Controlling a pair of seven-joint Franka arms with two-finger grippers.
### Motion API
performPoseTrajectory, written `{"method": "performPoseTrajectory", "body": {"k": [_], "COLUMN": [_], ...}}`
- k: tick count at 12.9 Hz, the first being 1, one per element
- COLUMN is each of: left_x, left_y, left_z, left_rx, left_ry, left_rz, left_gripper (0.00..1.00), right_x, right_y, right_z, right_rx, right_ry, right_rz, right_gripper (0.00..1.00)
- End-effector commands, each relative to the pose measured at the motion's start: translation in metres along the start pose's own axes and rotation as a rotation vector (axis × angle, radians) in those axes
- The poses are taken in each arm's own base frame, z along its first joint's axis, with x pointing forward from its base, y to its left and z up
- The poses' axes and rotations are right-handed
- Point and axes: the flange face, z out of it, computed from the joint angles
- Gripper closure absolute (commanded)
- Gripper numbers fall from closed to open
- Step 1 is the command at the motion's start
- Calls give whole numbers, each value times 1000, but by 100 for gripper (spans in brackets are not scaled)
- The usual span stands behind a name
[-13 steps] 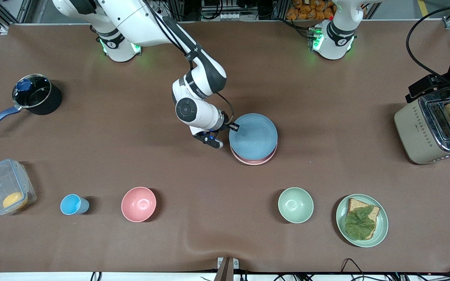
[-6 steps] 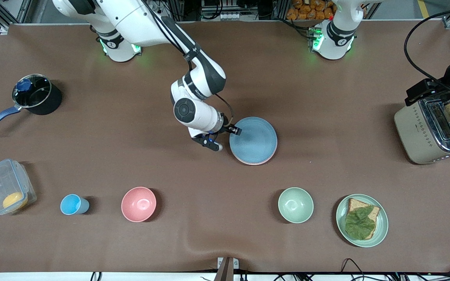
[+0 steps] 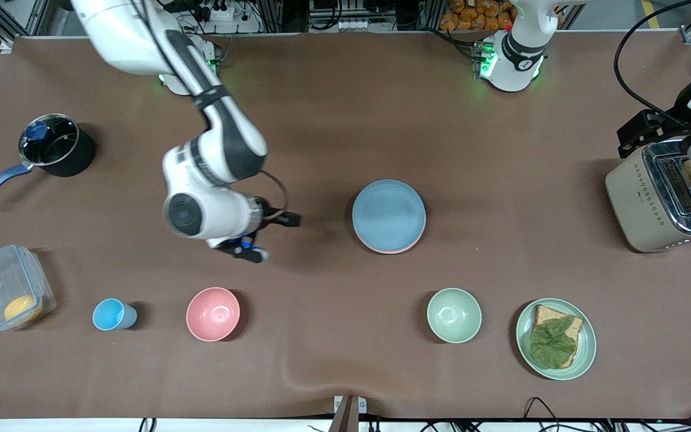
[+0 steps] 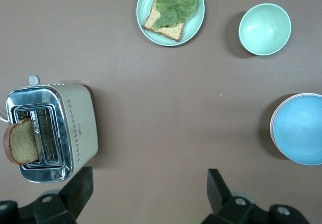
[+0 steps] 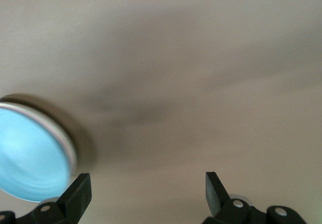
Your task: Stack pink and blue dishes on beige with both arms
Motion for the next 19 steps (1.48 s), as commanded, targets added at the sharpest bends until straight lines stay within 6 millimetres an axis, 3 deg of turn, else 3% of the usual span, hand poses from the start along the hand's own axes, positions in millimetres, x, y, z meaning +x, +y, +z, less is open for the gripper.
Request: {"method": "performPoseTrajectory", "body": {"k": [1,4,6,7,14,19], "left_x": [-3,-4,-4,-4,-4,-4], "left_y": [0,-2,-2,-4,-2,3], "left_z": [-8,-7,-7,-7,-7,-7], "left_rx": [-34,-64,-64,-63,-63,-64], "left_ry": [-4,-15,-16,-16,-18,-19], "left_rz": [1,-12,-12,-15,-14,-6], "left_gripper": [0,0,0,0,0,0], "right_x": [15,37,40,35,-4,-61], "right_y": [58,136,188,201,197,198], "right_z": [-39,-88,-127,-142,-202,-265], "right_rx": [-94,-91,-82,-76,-165,-182], "right_ry": [39,59,79,85,189,295], "right_rz": [-99,-161,-243,-284,-347,-366], "right_gripper": [0,0,0,0,0,0]}}
